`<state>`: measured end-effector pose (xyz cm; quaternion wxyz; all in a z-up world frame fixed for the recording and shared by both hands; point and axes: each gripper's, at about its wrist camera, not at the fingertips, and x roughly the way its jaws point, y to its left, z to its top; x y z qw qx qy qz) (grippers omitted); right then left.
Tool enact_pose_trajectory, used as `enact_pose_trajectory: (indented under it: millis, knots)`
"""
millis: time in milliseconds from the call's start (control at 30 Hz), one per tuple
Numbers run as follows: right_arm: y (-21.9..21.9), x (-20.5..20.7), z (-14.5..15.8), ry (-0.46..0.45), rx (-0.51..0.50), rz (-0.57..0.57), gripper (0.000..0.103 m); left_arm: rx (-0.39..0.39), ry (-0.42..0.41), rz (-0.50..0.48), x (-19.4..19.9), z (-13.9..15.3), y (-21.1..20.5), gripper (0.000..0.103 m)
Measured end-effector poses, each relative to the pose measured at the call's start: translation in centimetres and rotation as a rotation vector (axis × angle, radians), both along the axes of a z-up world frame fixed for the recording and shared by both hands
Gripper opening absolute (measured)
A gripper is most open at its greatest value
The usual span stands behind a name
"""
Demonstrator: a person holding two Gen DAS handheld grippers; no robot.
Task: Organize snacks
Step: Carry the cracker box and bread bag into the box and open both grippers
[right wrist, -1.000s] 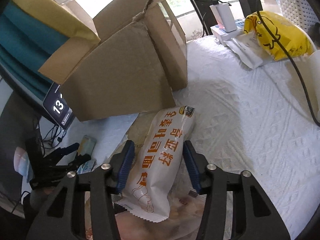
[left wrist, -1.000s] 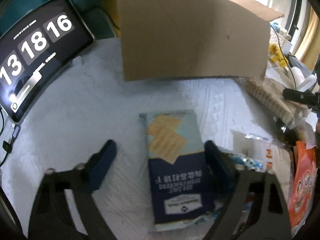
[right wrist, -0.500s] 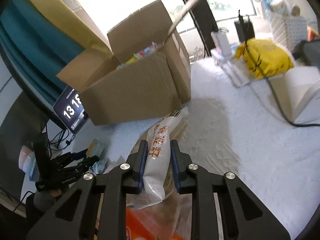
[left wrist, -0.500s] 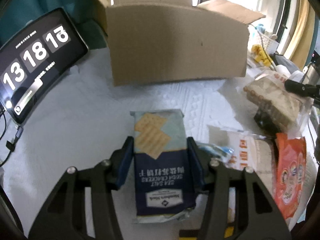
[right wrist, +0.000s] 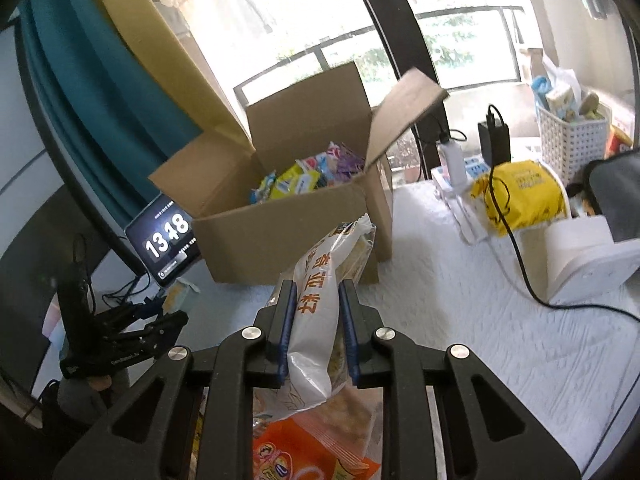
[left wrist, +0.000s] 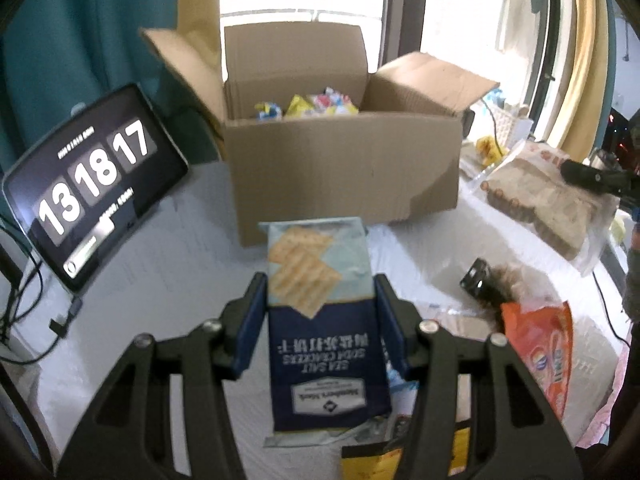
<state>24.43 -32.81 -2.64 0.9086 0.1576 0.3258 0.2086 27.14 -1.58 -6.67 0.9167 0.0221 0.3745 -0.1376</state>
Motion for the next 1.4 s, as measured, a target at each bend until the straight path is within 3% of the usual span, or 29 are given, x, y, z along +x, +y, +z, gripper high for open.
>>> enact_pose_trajectory:
  millis: [633,1133,1400]
  knots:
    - [0.9,1.9,4.0,-0.099,-0.017,0.019,0.023,-0.017,-0.155,-0.004,3.0,6.3,0.1,0.054]
    - [2.4,4.4,6.4,-0.171,-0.046,0.024,0.023,-0.024,-0.241,-0.010,7.3,9.3,-0.4,0.054]
    - [2.9,6.8,7.5,-0.206,-0.076,0.003,0.023,-0.047,-0.255,0.006,9.7,9.4,-0.1,0.054]
